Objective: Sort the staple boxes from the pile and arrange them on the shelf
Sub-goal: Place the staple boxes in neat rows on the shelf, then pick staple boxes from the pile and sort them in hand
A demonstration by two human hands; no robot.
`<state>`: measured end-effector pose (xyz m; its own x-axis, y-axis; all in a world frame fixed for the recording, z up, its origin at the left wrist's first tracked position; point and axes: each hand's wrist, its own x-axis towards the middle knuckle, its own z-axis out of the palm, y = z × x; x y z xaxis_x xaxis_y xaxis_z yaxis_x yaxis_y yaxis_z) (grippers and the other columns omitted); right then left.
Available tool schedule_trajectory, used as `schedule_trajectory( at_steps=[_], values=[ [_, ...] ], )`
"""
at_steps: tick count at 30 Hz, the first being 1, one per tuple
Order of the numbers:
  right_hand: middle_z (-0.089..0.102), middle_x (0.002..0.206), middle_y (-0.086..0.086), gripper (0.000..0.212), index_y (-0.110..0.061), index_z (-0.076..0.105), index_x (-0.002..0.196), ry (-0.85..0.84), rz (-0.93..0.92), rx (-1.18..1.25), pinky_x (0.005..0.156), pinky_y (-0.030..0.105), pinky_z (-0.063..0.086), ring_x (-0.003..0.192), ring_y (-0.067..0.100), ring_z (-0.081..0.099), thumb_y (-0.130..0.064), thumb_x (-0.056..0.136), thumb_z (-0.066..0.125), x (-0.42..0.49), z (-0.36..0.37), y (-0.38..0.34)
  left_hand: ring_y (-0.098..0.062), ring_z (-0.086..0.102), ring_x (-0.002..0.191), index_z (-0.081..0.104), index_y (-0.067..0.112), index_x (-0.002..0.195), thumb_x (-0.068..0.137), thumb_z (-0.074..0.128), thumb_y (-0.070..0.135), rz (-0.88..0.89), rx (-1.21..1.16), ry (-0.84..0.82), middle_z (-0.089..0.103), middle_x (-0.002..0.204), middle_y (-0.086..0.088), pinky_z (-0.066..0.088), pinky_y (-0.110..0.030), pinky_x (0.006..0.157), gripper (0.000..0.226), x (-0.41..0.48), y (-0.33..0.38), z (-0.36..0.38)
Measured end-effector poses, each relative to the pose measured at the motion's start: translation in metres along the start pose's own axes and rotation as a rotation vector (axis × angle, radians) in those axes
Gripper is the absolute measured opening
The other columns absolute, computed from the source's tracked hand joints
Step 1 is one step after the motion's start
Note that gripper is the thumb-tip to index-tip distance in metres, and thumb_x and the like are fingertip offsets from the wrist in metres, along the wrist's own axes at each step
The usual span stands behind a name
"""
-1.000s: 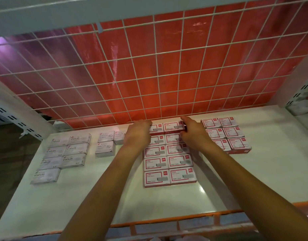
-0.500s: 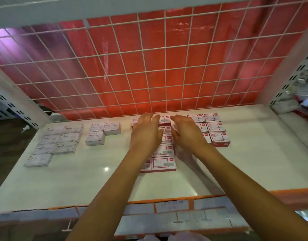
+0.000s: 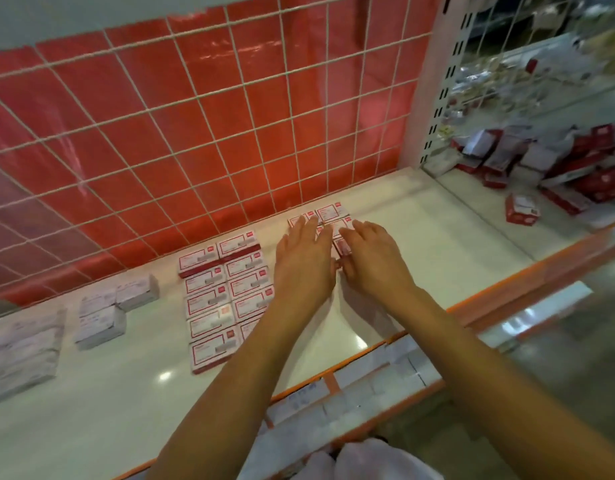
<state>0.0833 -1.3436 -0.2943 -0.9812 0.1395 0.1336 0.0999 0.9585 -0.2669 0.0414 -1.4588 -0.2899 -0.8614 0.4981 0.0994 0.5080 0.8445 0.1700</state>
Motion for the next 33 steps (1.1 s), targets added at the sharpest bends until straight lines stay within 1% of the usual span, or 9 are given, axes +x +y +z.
schedule_trajectory(
  at_steps=[6,12,16,20,24,26,28,30,33],
  values=[
    [0.037,0.147,0.017,0.051,-0.01,0.041,0.14,0.034,0.165,0.045,0.113,0.038,0.021,0.136,0.032,0.032,-0.023,0.092,0.051,-0.019,-0.003,0.058,-0.024,0.011,0.147,0.028,0.02,0.148,0.099,0.044,0.031,0.164,0.016,-0.016,0.022,0.158,-0.003,0.013,-0.041,0.118,0.053,0.021,0.048,0.018],
    [0.051,0.132,0.021,0.045,-0.003,0.053,0.129,0.113,0.25,0.097,0.108,0.042,0.03,0.125,0.037,0.043,-0.014,0.086,0.058,-0.023,-0.015,0.134,-0.023,0.011,0.146,0.029,0.021,0.148,0.098,0.046,0.031,0.258,-0.025,-0.038,0.025,0.156,-0.002,0.014,-0.039,0.117,0.054,0.061,0.117,0.031],
    [0.059,0.117,0.022,0.037,0.0,0.061,0.117,0.212,0.286,0.127,0.096,0.043,0.041,0.111,0.04,0.052,-0.008,0.081,0.058,-0.016,-0.029,0.187,-0.024,0.022,0.143,0.036,0.02,0.145,0.097,0.046,0.034,0.294,-0.063,-0.057,0.037,0.15,-0.002,0.017,-0.035,0.115,0.051,0.085,0.165,0.042],
    [0.059,0.116,0.022,0.034,0.001,0.062,0.115,0.259,0.337,0.111,0.096,0.041,0.039,0.11,0.04,0.052,-0.002,0.082,0.059,-0.007,-0.045,0.235,-0.027,0.04,0.127,0.047,0.013,0.135,0.092,0.054,0.038,0.319,-0.069,-0.091,0.051,0.136,-0.007,0.034,-0.036,0.101,0.05,0.103,0.205,0.052],
    [0.053,0.123,0.014,0.029,-0.006,0.057,0.116,0.212,0.452,0.026,0.095,0.035,0.034,0.116,0.033,0.046,-0.01,0.089,0.05,0.002,-0.061,0.284,-0.033,0.048,0.115,0.05,0.009,0.13,0.089,0.056,0.048,0.29,-0.13,-0.143,0.055,0.126,-0.013,0.043,-0.041,0.088,0.057,0.119,0.237,0.062],
    [0.052,0.122,0.014,0.029,-0.007,0.057,0.116,0.25,0.501,0.027,0.092,0.036,0.036,0.114,0.033,0.045,-0.008,0.088,0.048,0.005,-0.069,0.304,-0.03,0.053,0.108,0.05,0.011,0.126,0.088,0.055,0.054,0.256,-0.112,-0.163,0.057,0.12,-0.01,0.044,-0.037,0.077,0.057,0.127,0.252,0.066],
    [0.049,0.126,0.017,0.037,-0.009,0.053,0.125,0.247,0.549,0.054,0.095,0.039,0.036,0.118,0.035,0.041,-0.006,0.088,0.047,0.008,-0.074,0.321,-0.029,0.056,0.099,0.053,0.012,0.116,0.086,0.055,0.058,0.244,-0.104,-0.157,0.057,0.11,-0.009,0.041,-0.034,0.068,0.054,0.133,0.262,0.071],
    [0.051,0.126,0.017,0.041,-0.013,0.05,0.129,0.224,0.542,0.06,0.096,0.043,0.038,0.12,0.037,0.042,-0.008,0.089,0.05,0.012,-0.074,0.335,-0.03,0.058,0.093,0.055,0.01,0.108,0.085,0.057,0.058,0.223,-0.153,-0.165,0.056,0.105,-0.01,0.04,-0.034,0.066,0.054,0.138,0.27,0.076],
    [0.062,0.116,0.01,0.038,-0.019,0.054,0.123,0.218,0.51,0.076,0.09,0.045,0.048,0.11,0.035,0.053,-0.013,0.085,0.051,0.019,-0.069,0.346,-0.03,0.058,0.094,0.055,0.01,0.111,0.083,0.058,0.06,0.148,-0.197,-0.222,0.053,0.106,-0.009,0.041,-0.032,0.068,0.057,0.143,0.28,0.078]
  ],
)
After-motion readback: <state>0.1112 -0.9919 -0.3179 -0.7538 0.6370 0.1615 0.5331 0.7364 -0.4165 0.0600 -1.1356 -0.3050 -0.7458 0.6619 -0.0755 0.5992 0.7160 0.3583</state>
